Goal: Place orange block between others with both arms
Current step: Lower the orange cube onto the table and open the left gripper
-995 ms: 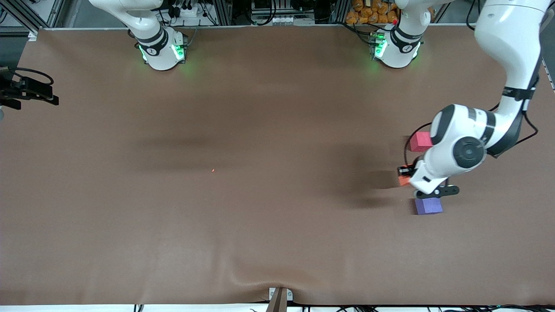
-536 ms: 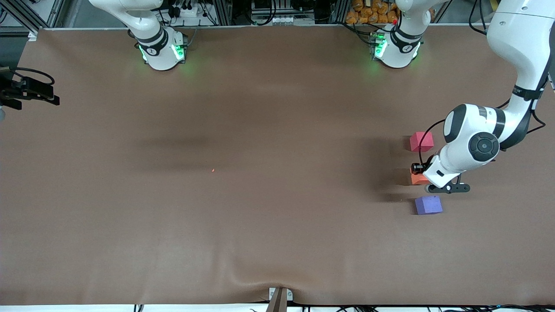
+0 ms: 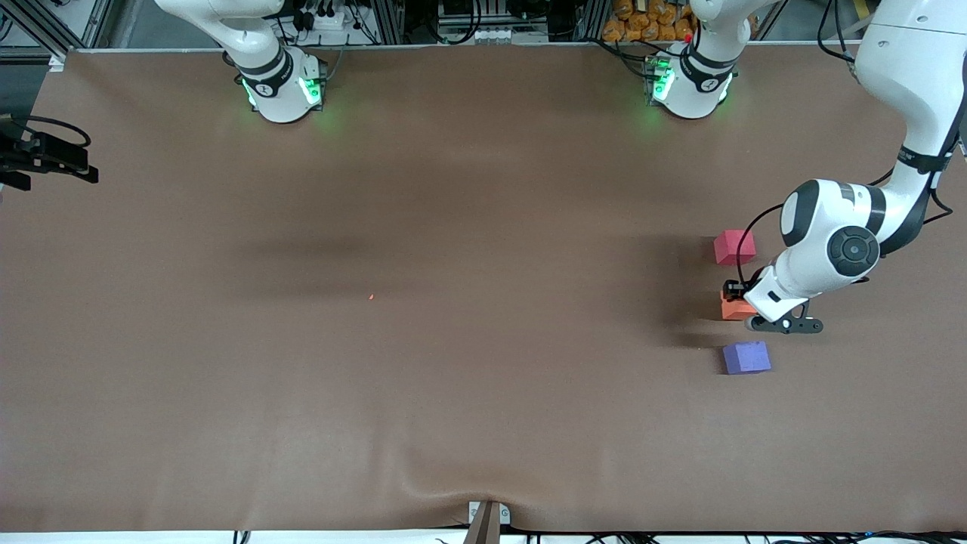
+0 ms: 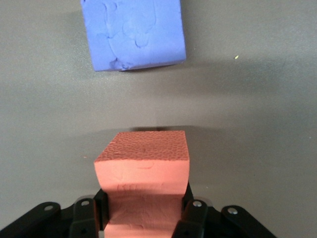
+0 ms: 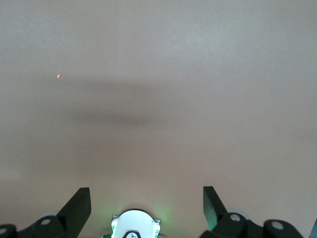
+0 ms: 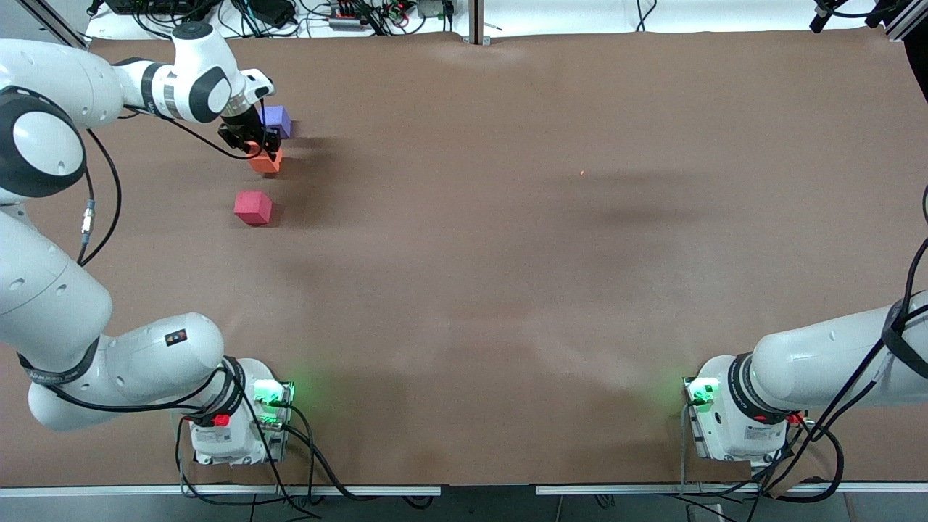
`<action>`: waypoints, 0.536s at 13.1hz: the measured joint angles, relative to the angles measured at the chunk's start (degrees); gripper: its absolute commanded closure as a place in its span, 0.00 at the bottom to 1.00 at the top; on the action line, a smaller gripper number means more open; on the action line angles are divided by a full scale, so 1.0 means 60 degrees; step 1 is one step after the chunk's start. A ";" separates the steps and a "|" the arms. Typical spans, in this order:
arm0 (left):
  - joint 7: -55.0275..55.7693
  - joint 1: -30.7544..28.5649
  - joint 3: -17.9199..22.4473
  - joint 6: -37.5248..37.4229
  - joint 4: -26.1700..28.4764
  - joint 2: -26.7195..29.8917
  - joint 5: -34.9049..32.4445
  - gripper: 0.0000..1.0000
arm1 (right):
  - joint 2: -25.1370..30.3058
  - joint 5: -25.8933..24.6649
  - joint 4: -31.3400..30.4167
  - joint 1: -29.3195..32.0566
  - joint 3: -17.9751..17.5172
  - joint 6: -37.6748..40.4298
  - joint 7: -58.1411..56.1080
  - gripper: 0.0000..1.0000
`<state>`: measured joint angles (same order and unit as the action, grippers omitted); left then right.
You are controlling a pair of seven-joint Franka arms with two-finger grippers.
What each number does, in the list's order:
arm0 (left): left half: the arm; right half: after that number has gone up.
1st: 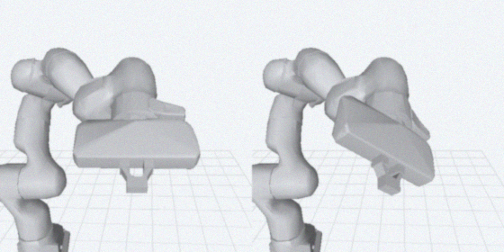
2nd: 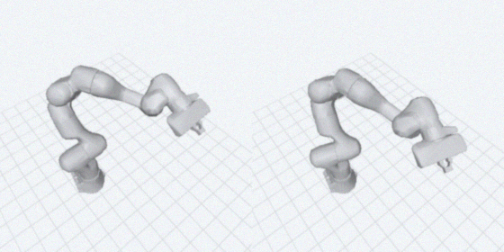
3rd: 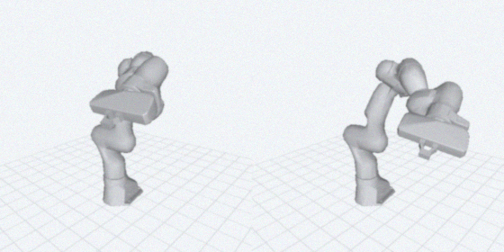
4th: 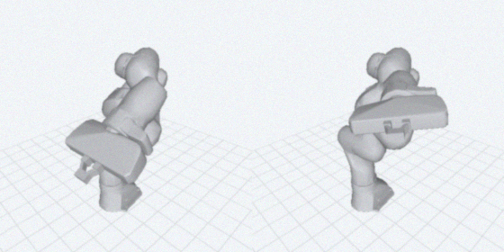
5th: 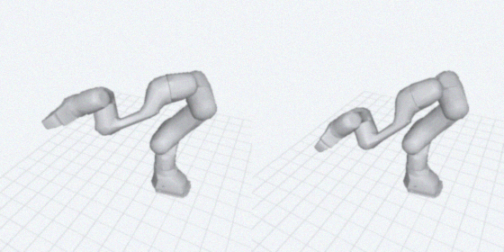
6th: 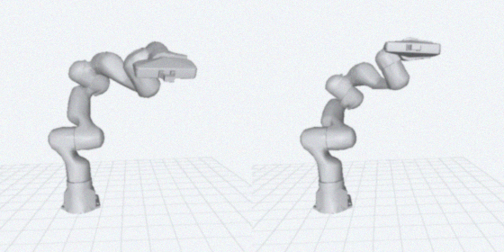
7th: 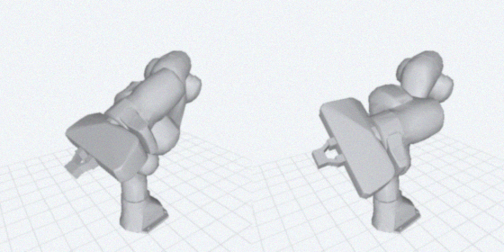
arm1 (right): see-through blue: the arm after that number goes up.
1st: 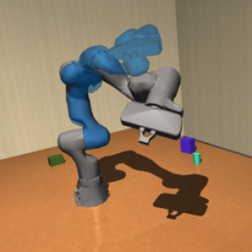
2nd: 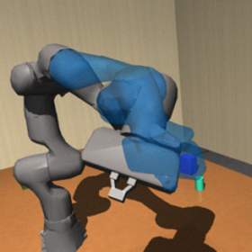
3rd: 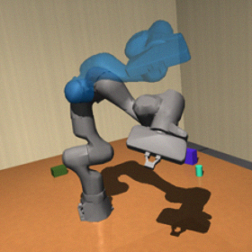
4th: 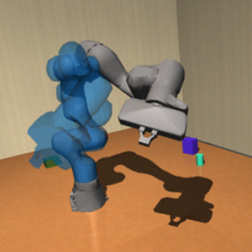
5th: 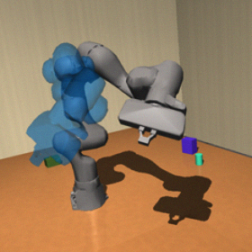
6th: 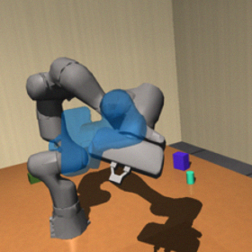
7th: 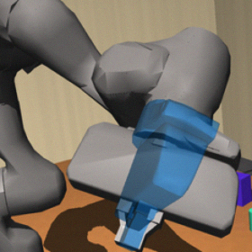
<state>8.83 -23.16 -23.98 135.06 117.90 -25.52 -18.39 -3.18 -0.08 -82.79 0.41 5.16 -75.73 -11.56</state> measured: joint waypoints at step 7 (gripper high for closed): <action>0.0000 -0.0028 0.0000 0.0151 0.0121 -0.0010 0.0000 1.00 | 0.0000 0.0000 0.0011 -0.0002 -0.0027 -0.0025 0.0000 0.00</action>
<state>8.83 -23.33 -23.98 135.97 118.63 -25.58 -18.39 -3.18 -0.08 -82.72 0.40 5.00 -75.88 -11.56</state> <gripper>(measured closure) 0.463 0.000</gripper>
